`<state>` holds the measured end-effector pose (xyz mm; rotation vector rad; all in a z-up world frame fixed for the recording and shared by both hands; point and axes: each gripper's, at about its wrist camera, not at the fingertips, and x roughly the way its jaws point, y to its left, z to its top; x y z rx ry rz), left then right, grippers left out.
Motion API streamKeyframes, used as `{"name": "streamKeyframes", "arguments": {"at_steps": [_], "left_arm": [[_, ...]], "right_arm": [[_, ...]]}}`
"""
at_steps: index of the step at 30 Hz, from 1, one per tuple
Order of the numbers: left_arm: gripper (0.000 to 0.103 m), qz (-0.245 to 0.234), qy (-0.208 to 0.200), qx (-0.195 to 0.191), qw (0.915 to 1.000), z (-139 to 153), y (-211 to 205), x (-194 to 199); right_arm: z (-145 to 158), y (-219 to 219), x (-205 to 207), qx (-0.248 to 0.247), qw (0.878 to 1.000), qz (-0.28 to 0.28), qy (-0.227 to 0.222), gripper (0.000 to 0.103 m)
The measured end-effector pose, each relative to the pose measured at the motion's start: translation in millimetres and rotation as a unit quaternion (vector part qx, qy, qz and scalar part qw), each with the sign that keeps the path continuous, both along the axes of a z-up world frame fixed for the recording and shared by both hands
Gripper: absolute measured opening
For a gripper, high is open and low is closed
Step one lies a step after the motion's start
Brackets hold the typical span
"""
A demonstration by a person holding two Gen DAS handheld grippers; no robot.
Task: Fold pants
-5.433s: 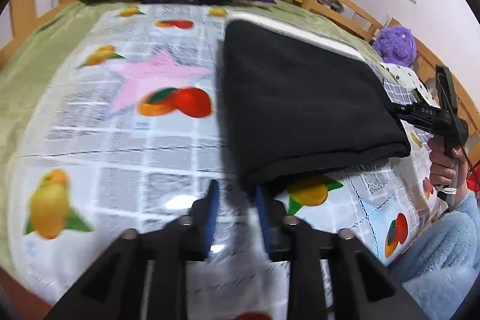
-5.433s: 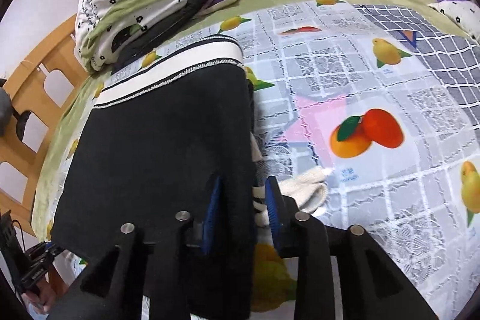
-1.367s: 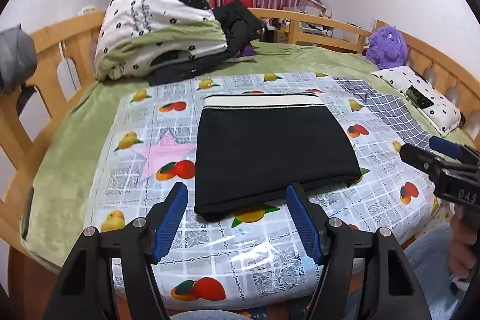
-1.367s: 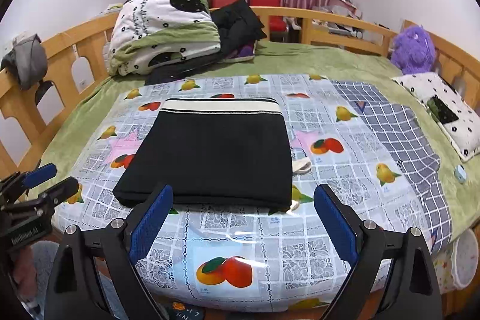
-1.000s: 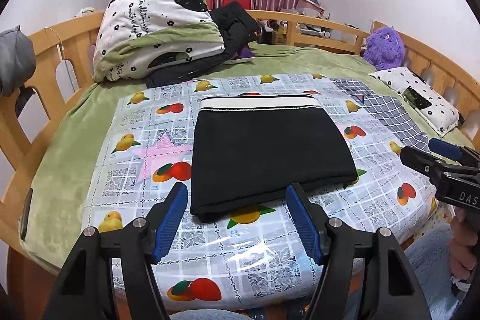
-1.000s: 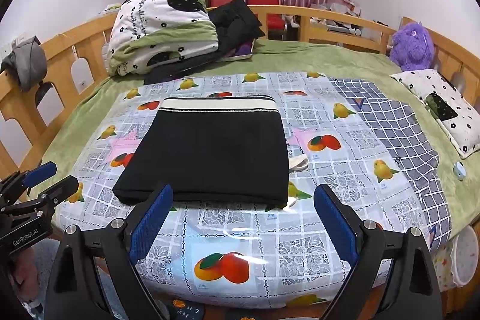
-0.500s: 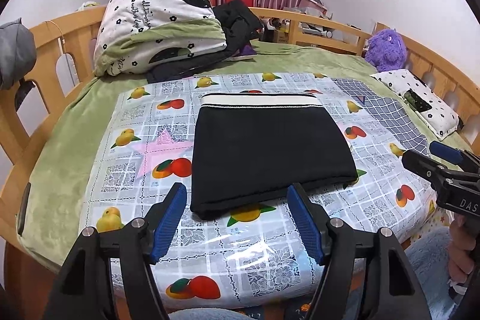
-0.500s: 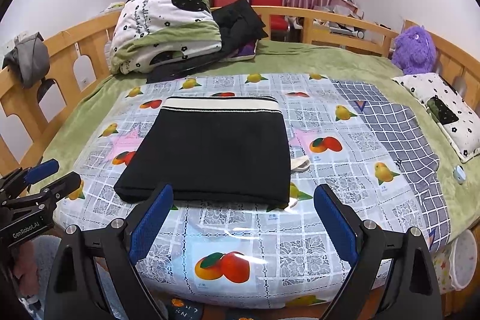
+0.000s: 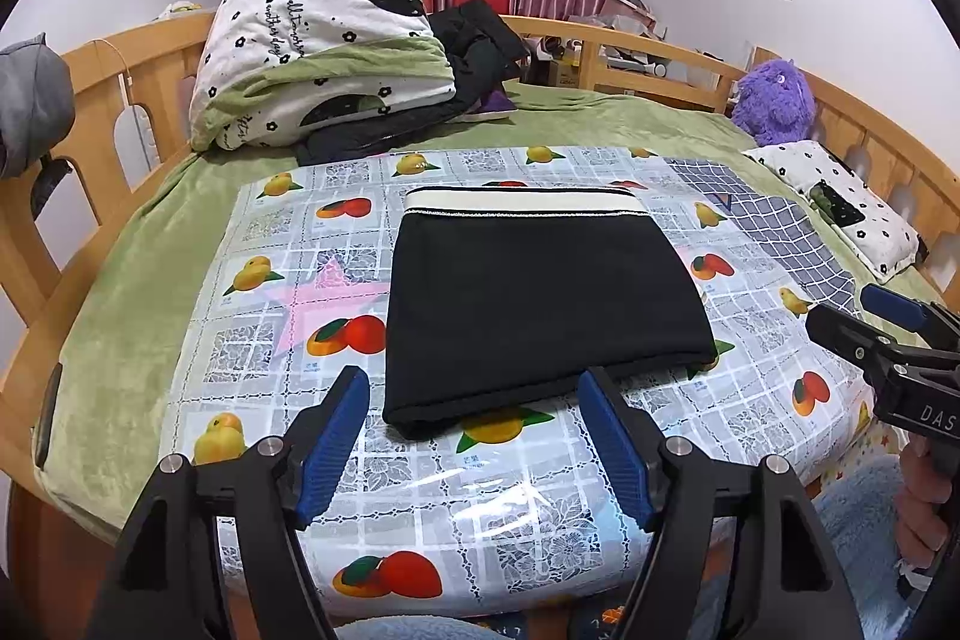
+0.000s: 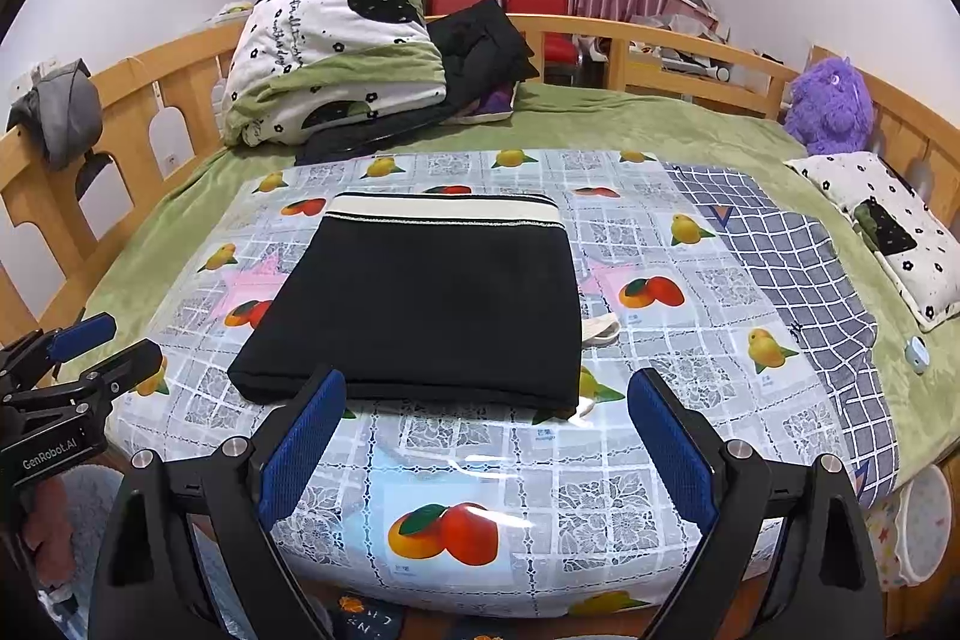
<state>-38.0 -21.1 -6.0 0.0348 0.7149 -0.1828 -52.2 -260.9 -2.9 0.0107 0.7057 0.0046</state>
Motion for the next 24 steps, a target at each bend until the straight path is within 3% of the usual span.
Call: {"name": "streamKeyframes", "arguments": {"at_steps": [24], "left_arm": [[0.071,0.002,0.000,-0.005,1.0000,-0.1,2.8,-0.1]], "right_arm": [[0.0,-1.4,-1.0,-0.003,1.000,0.005,-0.002,0.094]]}}
